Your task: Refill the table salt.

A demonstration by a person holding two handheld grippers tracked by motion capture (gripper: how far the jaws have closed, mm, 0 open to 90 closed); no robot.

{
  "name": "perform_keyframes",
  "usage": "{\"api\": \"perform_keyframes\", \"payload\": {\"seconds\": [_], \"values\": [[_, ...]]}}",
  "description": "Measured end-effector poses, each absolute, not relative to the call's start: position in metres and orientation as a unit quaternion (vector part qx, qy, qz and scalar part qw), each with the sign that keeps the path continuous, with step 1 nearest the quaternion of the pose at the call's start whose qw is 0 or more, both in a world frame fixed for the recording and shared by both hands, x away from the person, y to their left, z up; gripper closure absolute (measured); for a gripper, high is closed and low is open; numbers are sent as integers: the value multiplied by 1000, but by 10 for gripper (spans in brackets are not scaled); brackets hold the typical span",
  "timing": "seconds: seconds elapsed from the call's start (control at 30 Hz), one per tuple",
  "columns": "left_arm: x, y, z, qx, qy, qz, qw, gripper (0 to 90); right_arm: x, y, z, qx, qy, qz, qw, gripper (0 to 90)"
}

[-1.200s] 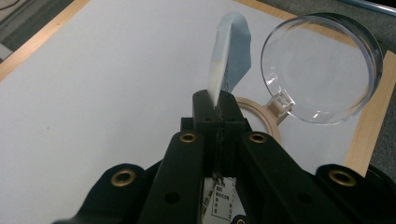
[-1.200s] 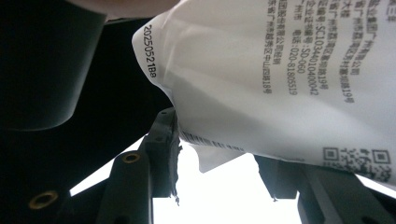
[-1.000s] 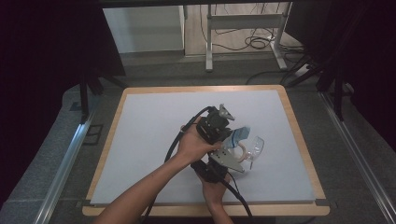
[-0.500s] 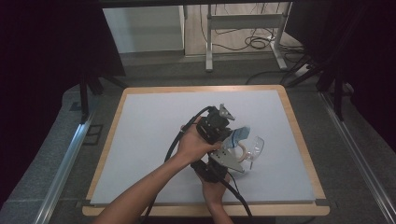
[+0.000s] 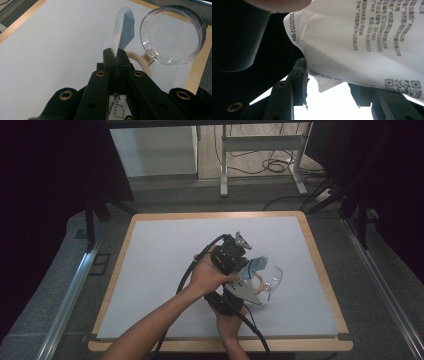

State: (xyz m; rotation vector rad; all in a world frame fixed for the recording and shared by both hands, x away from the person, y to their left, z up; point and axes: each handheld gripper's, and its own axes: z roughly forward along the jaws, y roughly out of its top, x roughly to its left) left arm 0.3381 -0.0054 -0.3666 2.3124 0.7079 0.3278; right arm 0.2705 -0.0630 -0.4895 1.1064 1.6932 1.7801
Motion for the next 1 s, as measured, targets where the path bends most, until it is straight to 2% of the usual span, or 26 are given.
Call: {"api": "perform_keyframes", "payload": {"seconds": [1.0], "values": [[338,-6,-366,891,270,125,342,896,270,-63,-489,399,611,645,225,540]]}}
